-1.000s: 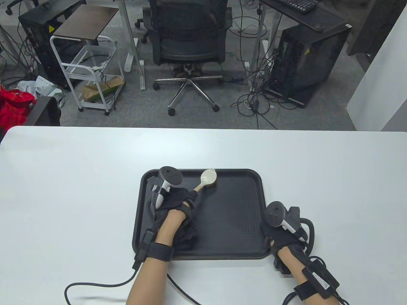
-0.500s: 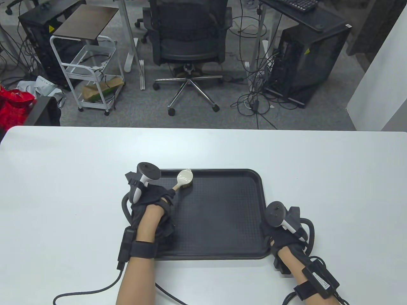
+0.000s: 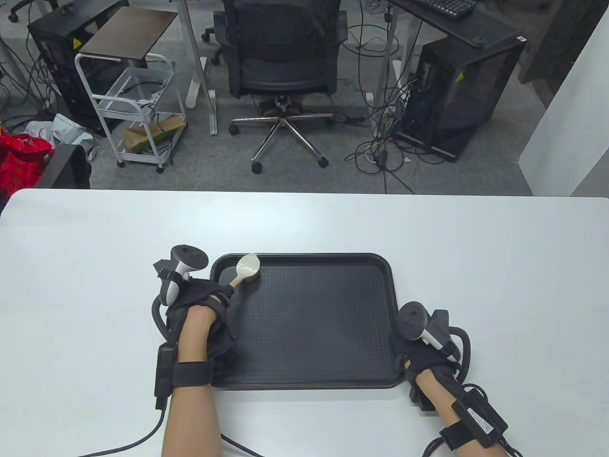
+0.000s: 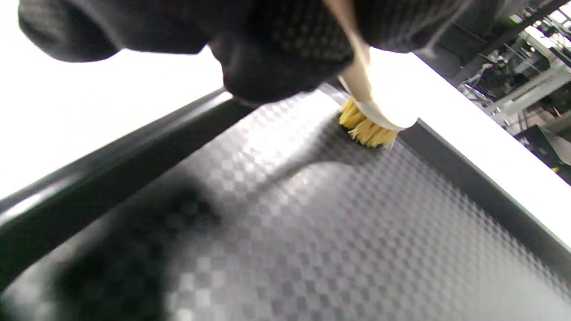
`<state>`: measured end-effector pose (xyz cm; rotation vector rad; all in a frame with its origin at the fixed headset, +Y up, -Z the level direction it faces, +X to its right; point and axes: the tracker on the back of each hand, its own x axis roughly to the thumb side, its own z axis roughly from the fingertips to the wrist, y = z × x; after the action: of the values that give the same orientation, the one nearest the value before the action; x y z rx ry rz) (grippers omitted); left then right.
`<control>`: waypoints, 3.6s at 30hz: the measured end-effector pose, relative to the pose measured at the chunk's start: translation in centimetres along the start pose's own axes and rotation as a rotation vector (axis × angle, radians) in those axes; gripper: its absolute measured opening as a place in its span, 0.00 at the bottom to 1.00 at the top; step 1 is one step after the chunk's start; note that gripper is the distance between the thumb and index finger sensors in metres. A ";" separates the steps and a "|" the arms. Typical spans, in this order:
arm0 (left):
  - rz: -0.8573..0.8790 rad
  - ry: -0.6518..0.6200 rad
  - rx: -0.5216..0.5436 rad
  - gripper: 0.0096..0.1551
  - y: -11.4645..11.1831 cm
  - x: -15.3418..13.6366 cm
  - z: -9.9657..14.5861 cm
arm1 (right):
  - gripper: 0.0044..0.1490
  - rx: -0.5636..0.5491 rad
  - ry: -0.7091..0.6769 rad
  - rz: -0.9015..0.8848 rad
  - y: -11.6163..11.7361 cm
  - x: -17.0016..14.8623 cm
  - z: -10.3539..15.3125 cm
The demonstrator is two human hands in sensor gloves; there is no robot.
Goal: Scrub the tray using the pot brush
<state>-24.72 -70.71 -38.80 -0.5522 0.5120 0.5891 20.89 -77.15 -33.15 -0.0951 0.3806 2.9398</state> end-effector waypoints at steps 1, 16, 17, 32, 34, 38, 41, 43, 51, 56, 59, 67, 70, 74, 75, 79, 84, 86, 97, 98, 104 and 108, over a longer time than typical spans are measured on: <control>-0.001 0.001 0.005 0.37 0.2 -0.3 -0.1 | 0.39 0.000 0.000 -0.001 0.0 0.0 0.0; 0.103 -0.234 -0.014 0.36 0.3 2.4 1.8 | 0.39 -0.002 0.001 0.004 0.0 0.0 0.0; 0.104 -0.260 -0.010 0.37 -0.3 3.3 2.1 | 0.39 -0.002 0.002 0.004 0.0 0.0 0.0; -0.057 -0.450 -0.084 0.36 -12.1 14.9 5.6 | 0.39 -0.004 0.000 0.006 0.0 0.0 0.0; -0.052 -0.446 -0.092 0.36 -12.8 15.3 5.7 | 0.39 -0.004 0.000 0.007 0.0 0.0 0.0; -0.094 -0.441 -0.079 0.36 -14.0 16.2 5.9 | 0.38 -0.004 0.000 0.006 0.0 0.0 0.0; -0.116 -0.442 -0.078 0.36 -15.0 16.6 5.8 | 0.39 -0.003 0.000 0.006 0.0 0.0 0.0; -0.137 -0.442 -0.069 0.36 -15.4 16.8 5.8 | 0.39 -0.003 0.000 0.006 0.0 0.0 0.0; -0.271 -0.375 0.036 0.36 -15.0 16.6 6.3 | 0.39 -0.003 0.000 0.006 0.0 0.1 0.0; -0.253 -0.342 0.021 0.36 -14.0 15.0 5.7 | 0.39 -0.003 0.000 0.007 0.0 0.0 0.0; -0.244 -0.321 0.015 0.36 -13.2 14.0 5.4 | 0.39 -0.004 0.000 0.008 0.0 0.0 0.0; -0.286 -0.247 0.003 0.36 -10.8 11.4 5.0 | 0.39 -0.005 0.001 0.009 0.0 0.0 0.0; -0.303 -0.216 -0.028 0.36 -9.8 10.5 4.7 | 0.39 -0.005 0.001 0.009 0.0 0.0 0.0; -0.313 -0.184 -0.051 0.37 -8.2 9.3 4.5 | 0.39 -0.005 0.001 0.009 0.0 0.0 0.0; -0.309 -0.175 -0.057 0.37 -7.7 8.9 4.3 | 0.39 -0.004 0.001 0.008 0.0 0.0 0.0; -0.278 -0.141 -0.078 0.37 -6.3 7.3 3.6 | 0.39 -0.005 0.001 0.009 0.0 0.1 0.0; -0.194 -0.110 -0.113 0.37 -4.3 4.8 2.7 | 0.39 -0.005 0.001 0.009 0.0 0.1 0.0; -0.167 -0.093 -0.103 0.37 -3.4 3.7 2.4 | 0.39 -0.005 0.001 0.009 0.0 0.1 0.0; -0.044 -0.008 -0.042 0.36 0.1 -1.3 1.5 | 0.38 -0.005 0.001 0.009 0.0 0.1 0.0; -0.036 -0.009 -0.045 0.37 0.4 -1.7 1.4 | 0.39 -0.005 0.001 0.009 0.0 0.1 0.0; 0.047 -0.002 -0.058 0.36 1.5 -3.9 1.1 | 0.39 -0.004 0.002 0.008 0.0 0.0 0.0; 0.084 -0.042 -0.027 0.37 2.2 -3.8 1.7 | 0.38 -0.004 0.002 0.008 0.0 0.0 0.0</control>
<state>-28.34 -69.53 -36.07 -0.5453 0.4897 0.6871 20.84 -77.13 -33.10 -0.0969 0.3763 2.9490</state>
